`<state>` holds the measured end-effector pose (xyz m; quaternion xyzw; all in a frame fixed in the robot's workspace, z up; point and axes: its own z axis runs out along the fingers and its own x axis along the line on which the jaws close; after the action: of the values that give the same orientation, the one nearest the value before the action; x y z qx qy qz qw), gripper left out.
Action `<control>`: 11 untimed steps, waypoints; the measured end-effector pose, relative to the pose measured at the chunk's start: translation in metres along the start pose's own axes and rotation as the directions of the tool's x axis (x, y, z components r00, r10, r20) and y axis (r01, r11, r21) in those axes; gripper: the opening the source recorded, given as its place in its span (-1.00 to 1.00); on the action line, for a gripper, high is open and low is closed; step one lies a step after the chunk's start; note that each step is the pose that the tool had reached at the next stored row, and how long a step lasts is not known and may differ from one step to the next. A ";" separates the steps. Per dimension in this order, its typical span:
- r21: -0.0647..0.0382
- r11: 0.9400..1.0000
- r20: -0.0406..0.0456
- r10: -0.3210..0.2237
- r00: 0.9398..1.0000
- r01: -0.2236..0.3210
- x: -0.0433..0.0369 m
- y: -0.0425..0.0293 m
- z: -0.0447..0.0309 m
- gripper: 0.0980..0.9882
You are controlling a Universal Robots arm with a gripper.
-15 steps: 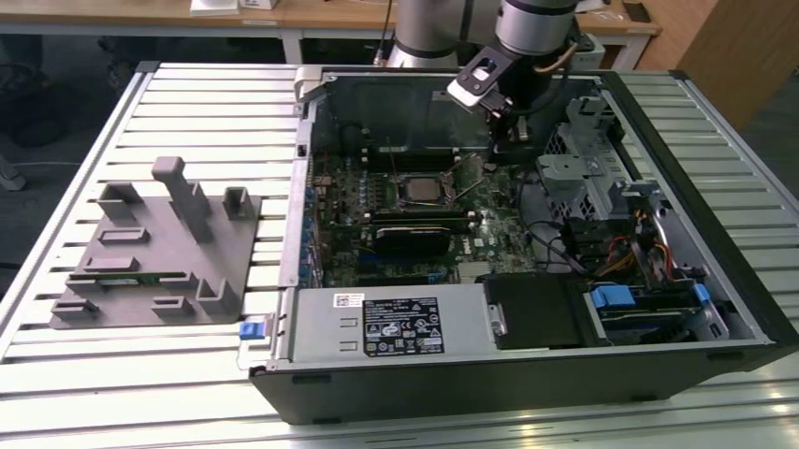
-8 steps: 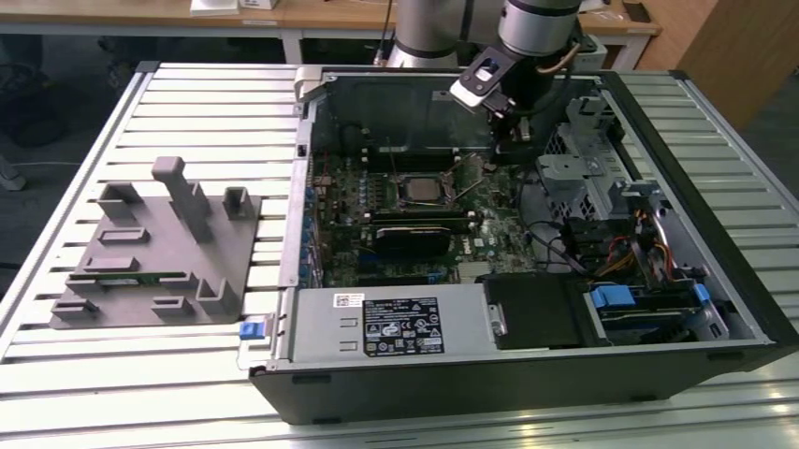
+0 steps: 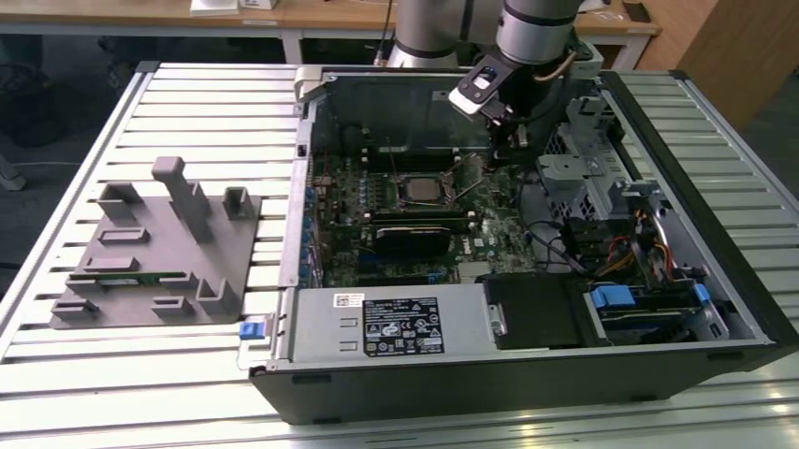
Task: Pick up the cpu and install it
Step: 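Close the cpu cover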
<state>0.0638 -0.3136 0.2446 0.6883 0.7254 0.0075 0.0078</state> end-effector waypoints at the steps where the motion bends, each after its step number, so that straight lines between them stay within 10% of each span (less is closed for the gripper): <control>1: 0.000 1.000 0.000 0.000 1.000 0.000 0.0001 -0.0011 0.0003 -0.98; 11: 0.005 1.000 -0.003 0.000 1.000 0.000 0.0011 -0.0201 -0.0008 -0.98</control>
<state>0.0437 -0.3136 0.2450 0.6883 0.7254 0.0068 0.0052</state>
